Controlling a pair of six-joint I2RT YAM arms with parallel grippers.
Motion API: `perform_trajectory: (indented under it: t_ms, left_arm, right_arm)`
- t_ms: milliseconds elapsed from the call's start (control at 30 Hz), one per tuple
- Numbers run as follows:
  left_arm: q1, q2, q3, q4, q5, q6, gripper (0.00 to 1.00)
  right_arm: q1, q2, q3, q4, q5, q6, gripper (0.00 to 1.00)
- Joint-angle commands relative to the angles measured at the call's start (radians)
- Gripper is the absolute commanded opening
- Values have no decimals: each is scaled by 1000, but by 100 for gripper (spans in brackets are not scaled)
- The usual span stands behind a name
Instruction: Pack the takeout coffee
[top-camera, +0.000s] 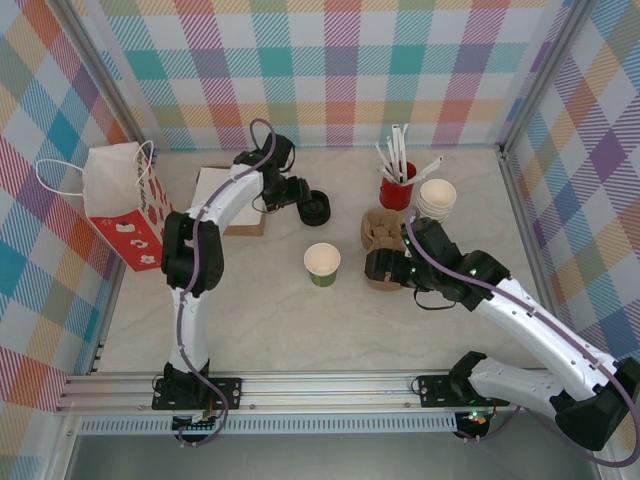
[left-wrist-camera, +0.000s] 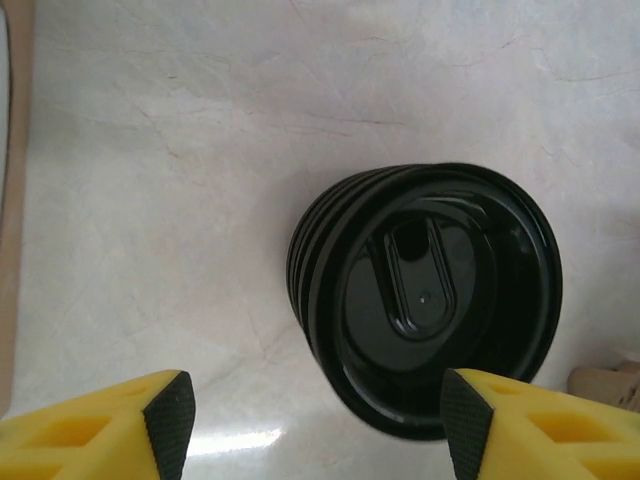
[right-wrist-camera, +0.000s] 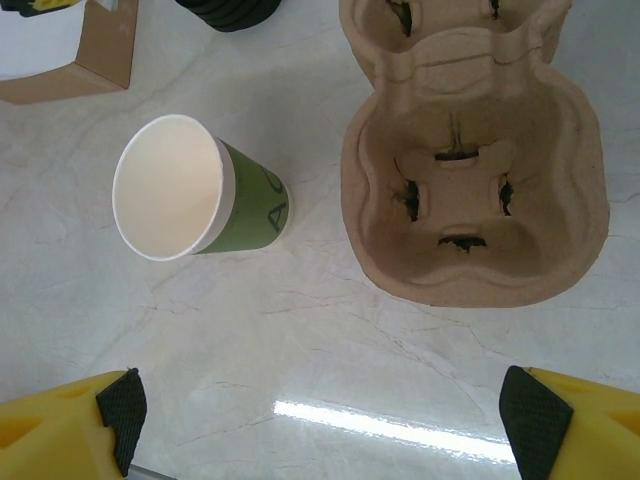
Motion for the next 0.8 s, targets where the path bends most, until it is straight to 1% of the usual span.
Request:
perform_trajectory:
  t_ms: [0,233,467,767]
  left_arm:
    - [-11,39,68,-67,-31,36,62]
    - [-15,104,127,-77,-1,36,54]
    - [-16,122,134,-65,22,36,42]
    - [-16,123,135,-64,35,44,24]
  right_arm:
    - [4,1,-4,-7,-9,14,93]
    - [3,14,1,-7,-13,14,95]
    - [3,12,-2,-4,-6,20,96]
    - [3,16,-4,-1,-4,20,97]
